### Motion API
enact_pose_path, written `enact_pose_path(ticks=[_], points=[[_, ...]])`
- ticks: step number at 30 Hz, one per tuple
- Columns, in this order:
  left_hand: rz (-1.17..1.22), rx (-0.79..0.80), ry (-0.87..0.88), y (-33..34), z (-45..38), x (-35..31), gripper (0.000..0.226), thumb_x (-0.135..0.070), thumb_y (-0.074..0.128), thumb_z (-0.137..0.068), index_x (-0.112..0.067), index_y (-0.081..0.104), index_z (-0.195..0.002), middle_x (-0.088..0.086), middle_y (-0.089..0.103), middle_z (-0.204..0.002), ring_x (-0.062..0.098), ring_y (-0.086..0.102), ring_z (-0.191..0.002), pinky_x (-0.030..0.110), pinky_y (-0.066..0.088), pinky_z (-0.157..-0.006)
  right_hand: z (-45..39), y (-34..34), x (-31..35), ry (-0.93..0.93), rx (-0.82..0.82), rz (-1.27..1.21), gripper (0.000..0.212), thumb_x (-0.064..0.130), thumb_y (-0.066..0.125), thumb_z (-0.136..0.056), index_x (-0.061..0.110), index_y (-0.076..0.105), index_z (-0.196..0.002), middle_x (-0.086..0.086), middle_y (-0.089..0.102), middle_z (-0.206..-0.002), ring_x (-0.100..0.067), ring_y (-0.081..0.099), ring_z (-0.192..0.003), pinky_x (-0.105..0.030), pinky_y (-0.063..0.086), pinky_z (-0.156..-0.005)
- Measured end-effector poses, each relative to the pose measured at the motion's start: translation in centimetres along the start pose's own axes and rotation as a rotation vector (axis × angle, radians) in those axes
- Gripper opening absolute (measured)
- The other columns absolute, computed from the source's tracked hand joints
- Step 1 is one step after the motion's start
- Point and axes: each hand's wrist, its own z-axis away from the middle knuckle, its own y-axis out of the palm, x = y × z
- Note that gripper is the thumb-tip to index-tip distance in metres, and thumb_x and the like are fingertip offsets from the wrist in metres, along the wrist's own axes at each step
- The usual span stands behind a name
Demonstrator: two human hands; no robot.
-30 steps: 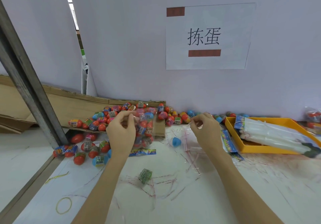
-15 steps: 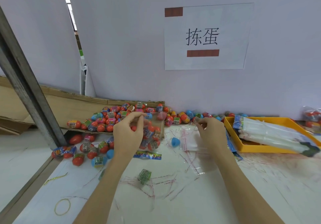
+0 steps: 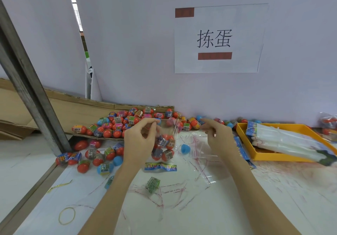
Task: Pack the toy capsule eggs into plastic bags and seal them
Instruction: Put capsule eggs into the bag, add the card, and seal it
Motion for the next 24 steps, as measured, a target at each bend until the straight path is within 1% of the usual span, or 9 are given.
enact_pose_path(ticks=[1,4,7,10,11,13,18,21,24], points=[[0.012,0.009,-0.014,0.0,0.0,0.1,0.021,-0.004,0.066,-0.1,-0.023,0.075,-0.103,-0.018,0.076,-0.083,0.005,0.073,-0.074,0.019,0.058,-0.069,-0.1,0.1,0.0,-0.01,-0.026,-0.012,0.038,-0.002,0.053,-0.102,0.014,0.07,-0.131,-0.002,0.075,-0.12,-0.019,0.069,-0.106,-0.025,0.052,-0.094],[0.061,0.041,-0.058,0.3,0.0,0.2,0.015,-0.006,0.065,-0.101,-0.012,0.078,-0.107,-0.008,0.078,-0.09,0.011,0.075,-0.079,0.033,0.063,-0.075,-0.2,0.3,0.2,-0.054,-0.076,0.031,0.03,-0.001,0.058,-0.101,0.012,0.077,-0.119,-0.004,0.068,-0.133,-0.022,0.062,-0.12,-0.029,0.05,-0.103],[0.111,0.046,-0.107,0.4,0.0,0.1,0.017,-0.005,0.065,-0.101,-0.012,0.078,-0.109,-0.005,0.079,-0.092,0.014,0.075,-0.081,0.036,0.064,-0.077,0.4,0.5,1.2,-0.074,-0.096,-0.116,0.028,0.003,0.06,-0.101,0.015,0.077,-0.119,0.001,0.073,-0.122,-0.015,0.067,-0.111,-0.022,0.053,-0.096],[0.16,0.051,-0.182,0.5,-0.1,0.2,0.017,-0.006,0.064,-0.102,-0.013,0.078,-0.111,-0.002,0.079,-0.092,0.017,0.075,-0.083,0.041,0.064,-0.079,0.8,0.7,2.9,0.045,0.169,-0.584,0.026,0.017,0.065,-0.101,0.018,0.072,-0.126,0.005,0.08,-0.105,-0.013,0.075,-0.098,-0.026,0.061,-0.082],[0.181,0.062,-0.208,0.5,0.0,0.3,0.017,-0.007,0.064,-0.102,-0.013,0.077,-0.112,0.0,0.079,-0.093,0.019,0.075,-0.084,0.043,0.064,-0.08,1.0,0.9,3.4,0.073,0.261,-0.66,0.026,0.021,0.068,-0.1,0.018,0.072,-0.125,0.005,0.08,-0.103,-0.013,0.076,-0.096,-0.025,0.062,-0.079],[0.227,0.09,-0.262,0.5,-0.1,0.4,0.017,-0.009,0.064,-0.102,-0.015,0.077,-0.113,0.0,0.079,-0.096,0.021,0.075,-0.09,0.042,0.063,-0.083,1.2,1.7,4.0,0.073,0.329,-0.654,0.023,0.021,0.074,-0.095,0.018,0.076,-0.118,0.007,0.08,-0.101,-0.011,0.076,-0.092,-0.023,0.061,-0.075],[0.4,0.137,-0.465,0.4,-0.3,1.1,0.016,-0.02,0.067,-0.102,-0.018,0.077,-0.114,-0.002,0.08,-0.104,0.017,0.076,-0.101,0.035,0.062,-0.09,1.4,2.4,4.3,0.082,0.247,-0.613,0.01,0.014,0.073,-0.095,0.02,0.08,-0.099,0.005,0.079,-0.087,-0.013,0.075,-0.082,-0.023,0.06,-0.069],[0.547,0.209,-0.586,0.3,-0.3,1.6,0.019,-0.024,0.068,-0.101,-0.013,0.078,-0.113,0.005,0.081,-0.105,0.023,0.077,-0.102,0.036,0.063,-0.089,1.3,2.2,3.9,0.096,0.21,-0.623,0.01,0.015,0.072,-0.096,0.019,0.081,-0.098,0.005,0.079,-0.087,-0.013,0.075,-0.083,-0.023,0.06,-0.069],[0.573,0.239,-0.621,0.3,-0.3,2.0,0.017,-0.012,0.071,-0.098,-0.01,0.078,-0.113,0.008,0.081,-0.107,0.024,0.076,-0.106,0.036,0.062,-0.091,1.3,2.1,3.7,0.123,0.202,-0.612,0.013,0.017,0.071,-0.097,0.014,0.081,-0.104,0.003,0.08,-0.089,-0.015,0.075,-0.087,-0.025,0.062,-0.074]])
